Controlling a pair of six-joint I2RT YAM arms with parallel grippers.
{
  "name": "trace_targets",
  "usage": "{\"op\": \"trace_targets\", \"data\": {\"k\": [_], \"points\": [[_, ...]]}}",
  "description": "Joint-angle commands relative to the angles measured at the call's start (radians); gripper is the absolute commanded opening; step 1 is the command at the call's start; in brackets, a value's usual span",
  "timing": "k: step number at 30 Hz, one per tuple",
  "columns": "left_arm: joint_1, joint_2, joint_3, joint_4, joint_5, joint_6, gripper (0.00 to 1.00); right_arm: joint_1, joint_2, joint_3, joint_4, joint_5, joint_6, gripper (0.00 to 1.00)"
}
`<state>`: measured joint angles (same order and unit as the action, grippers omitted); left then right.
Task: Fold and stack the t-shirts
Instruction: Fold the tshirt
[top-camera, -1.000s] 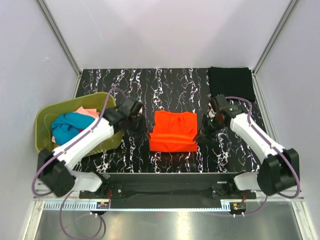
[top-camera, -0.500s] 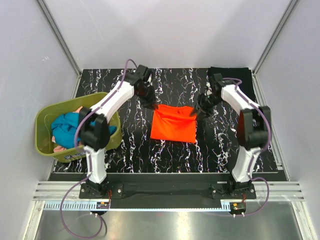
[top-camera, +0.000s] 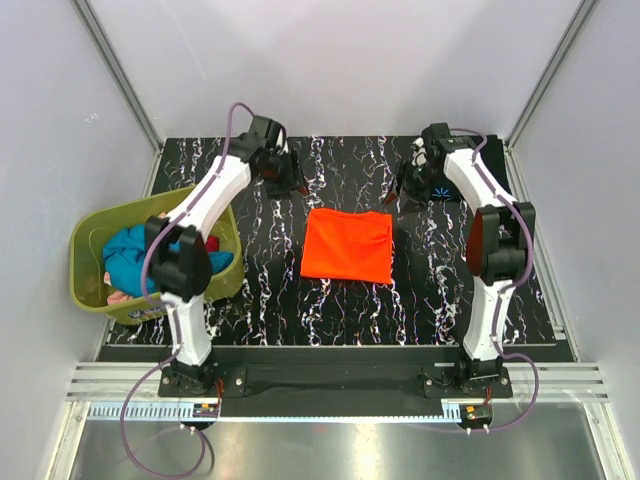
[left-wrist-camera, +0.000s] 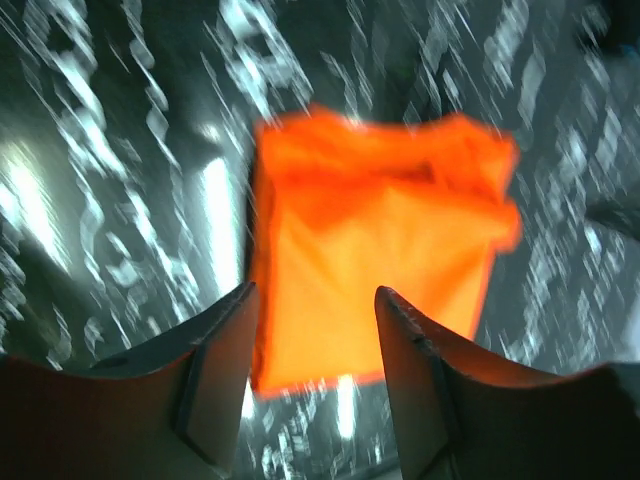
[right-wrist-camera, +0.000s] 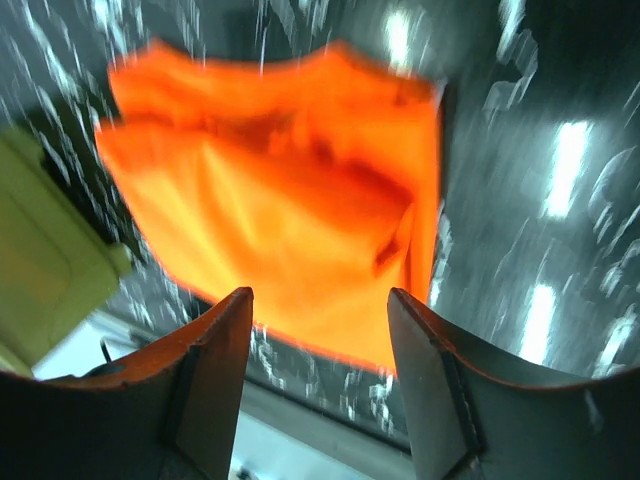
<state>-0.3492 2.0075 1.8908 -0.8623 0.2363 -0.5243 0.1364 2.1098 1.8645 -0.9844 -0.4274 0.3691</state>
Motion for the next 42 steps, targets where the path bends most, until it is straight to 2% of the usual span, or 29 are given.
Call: {"op": "trace_targets", "data": {"k": [1, 4, 6, 13, 17, 21, 26, 29, 37, 42], "points": [[-0.022, -0.162, -0.209, 0.140, 0.135, 0.006, 0.55, 0.052, -0.145, -0.118, 0.053, -0.022, -0.007, 0.64], [-0.028, -0.171, -0.291, 0.140, 0.098, 0.044, 0.62, 0.052, -0.171, -0.209, 0.096, 0.004, -0.004, 0.65], [-0.030, -0.177, -0.335, 0.208, 0.092, 0.087, 0.66, 0.052, -0.165, -0.244, 0.124, 0.022, -0.025, 0.66], [-0.030, -0.041, -0.217, 0.209, 0.040, 0.159, 0.67, 0.052, -0.117, -0.260, 0.236, 0.062, -0.142, 0.66], [-0.030, 0.019, -0.171, 0.241, 0.034, 0.165, 0.63, 0.052, -0.056, -0.206, 0.236, 0.058, -0.165, 0.59], [-0.030, 0.095, -0.101, 0.206, 0.037, 0.149, 0.56, 0.052, 0.009, -0.142, 0.193, 0.046, -0.164, 0.45], [-0.031, 0.134, -0.096, 0.238, 0.078, 0.118, 0.52, 0.054, 0.033, -0.137, 0.207, 0.032, -0.144, 0.44], [-0.034, 0.149, -0.070, 0.201, 0.071, 0.112, 0.50, 0.052, 0.035, -0.140, 0.204, 0.022, -0.137, 0.44], [-0.036, 0.126, -0.125, 0.201, 0.084, 0.099, 0.50, 0.052, 0.001, -0.174, 0.197, 0.044, -0.128, 0.46], [-0.037, 0.132, -0.134, 0.217, 0.103, 0.081, 0.46, 0.052, -0.008, -0.191, 0.191, 0.045, -0.124, 0.46]]}}
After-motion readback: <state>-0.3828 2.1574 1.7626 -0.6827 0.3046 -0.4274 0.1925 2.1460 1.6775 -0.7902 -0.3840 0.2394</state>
